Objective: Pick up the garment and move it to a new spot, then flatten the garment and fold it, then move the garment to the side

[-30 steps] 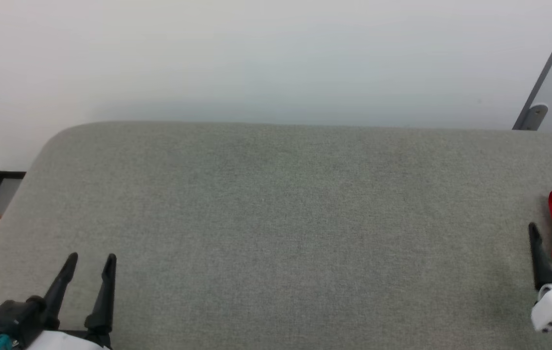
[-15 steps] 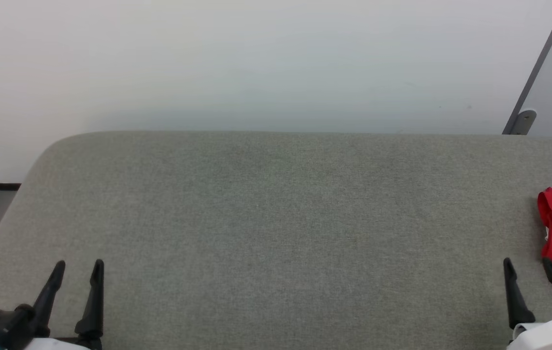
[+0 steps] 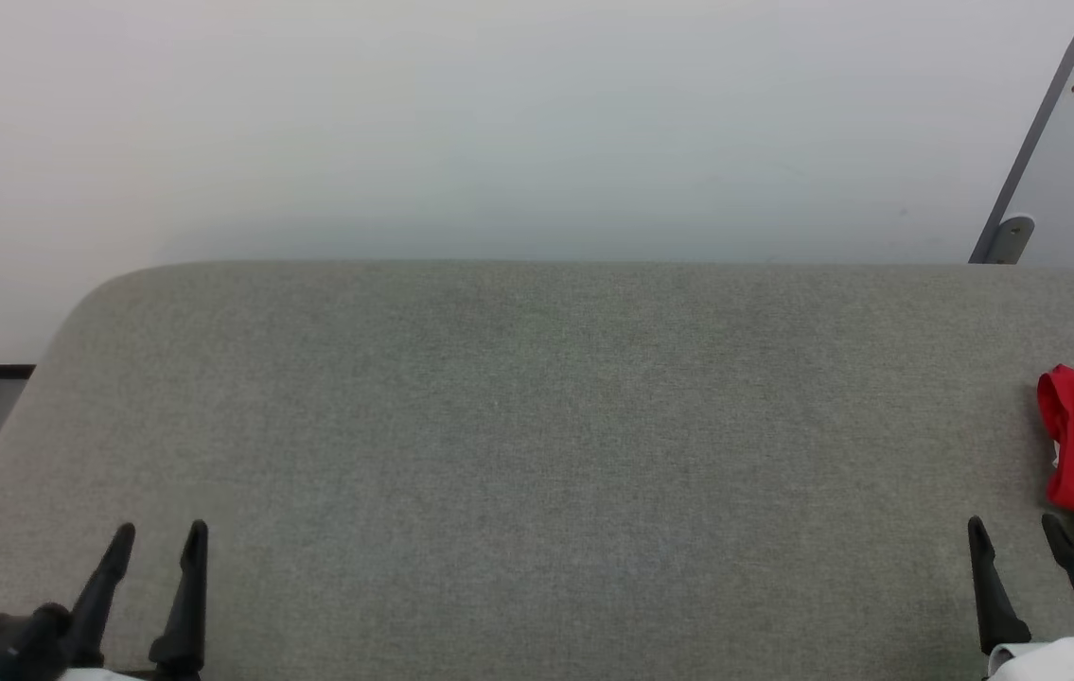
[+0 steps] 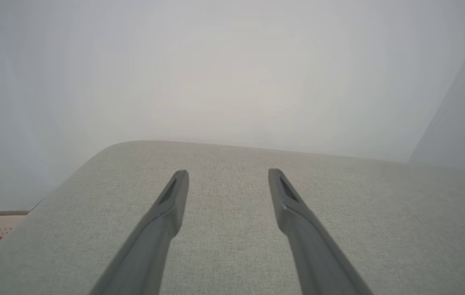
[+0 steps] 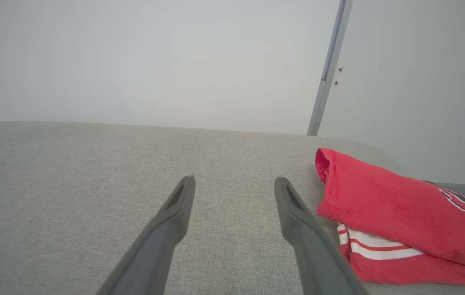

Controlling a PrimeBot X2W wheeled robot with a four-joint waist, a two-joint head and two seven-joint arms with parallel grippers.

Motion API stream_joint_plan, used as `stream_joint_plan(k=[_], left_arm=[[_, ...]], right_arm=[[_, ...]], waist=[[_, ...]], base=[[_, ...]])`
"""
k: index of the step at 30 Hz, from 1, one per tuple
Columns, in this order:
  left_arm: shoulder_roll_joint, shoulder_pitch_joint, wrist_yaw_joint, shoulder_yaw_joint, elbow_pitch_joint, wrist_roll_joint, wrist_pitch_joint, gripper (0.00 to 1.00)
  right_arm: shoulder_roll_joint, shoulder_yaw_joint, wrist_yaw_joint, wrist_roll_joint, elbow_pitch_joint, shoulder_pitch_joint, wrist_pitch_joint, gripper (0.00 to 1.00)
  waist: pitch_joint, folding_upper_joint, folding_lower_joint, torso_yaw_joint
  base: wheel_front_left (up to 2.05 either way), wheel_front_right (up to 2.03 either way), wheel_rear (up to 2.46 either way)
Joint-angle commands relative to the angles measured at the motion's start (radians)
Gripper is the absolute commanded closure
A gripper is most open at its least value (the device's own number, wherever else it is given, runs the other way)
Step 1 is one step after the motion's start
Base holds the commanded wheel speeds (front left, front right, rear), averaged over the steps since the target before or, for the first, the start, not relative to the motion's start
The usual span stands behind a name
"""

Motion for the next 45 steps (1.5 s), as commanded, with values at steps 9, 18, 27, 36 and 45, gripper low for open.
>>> stream_joint_plan(k=[9, 18, 27, 36, 45], left_arm=[[-0.054, 0.008, 0.0, -0.006, 0.04, -0.065, 0.022, 1.0], [-0.089, -0.017, 0.0, 0.01, 0.045, -0.196, 0.066, 1.0], [-0.116, -0.036, -0.001, 0.022, 0.048, -0.301, 0.102, 1.0], [-0.145, -0.055, -0.001, 0.035, 0.052, -0.409, 0.138, 1.0], [-0.171, -0.072, -0.002, 0.047, 0.055, -0.506, 0.171, 1.0]], right_arm=[[0.026, -0.006, 0.0, 0.082, 0.039, 0.009, 0.035, 1.0], [0.042, -0.008, 0.0, 0.254, 0.017, 0.001, 0.074, 1.0], [0.054, -0.011, 0.0, 0.391, 0.002, -0.008, 0.106, 1.0], [0.068, -0.015, 0.0, 0.531, -0.012, -0.018, 0.141, 1.0], [0.079, -0.019, -0.001, 0.657, -0.024, -0.027, 0.173, 1.0]], waist=[[0.002, 0.0, 0.0, 0.001], [0.006, 0.0, 0.0, 0.002], [0.01, 0.0, 0.0, 0.003], [0.015, 0.0, 0.0, 0.005], [0.019, 0.0, 0.0, 0.006]], base=[[0.0, 0.0, 0.0], [0.0, 0.0, 0.0], [0.0, 0.0, 0.0], [0.0, 0.0, 0.0], [0.0, 0.0, 0.0]])
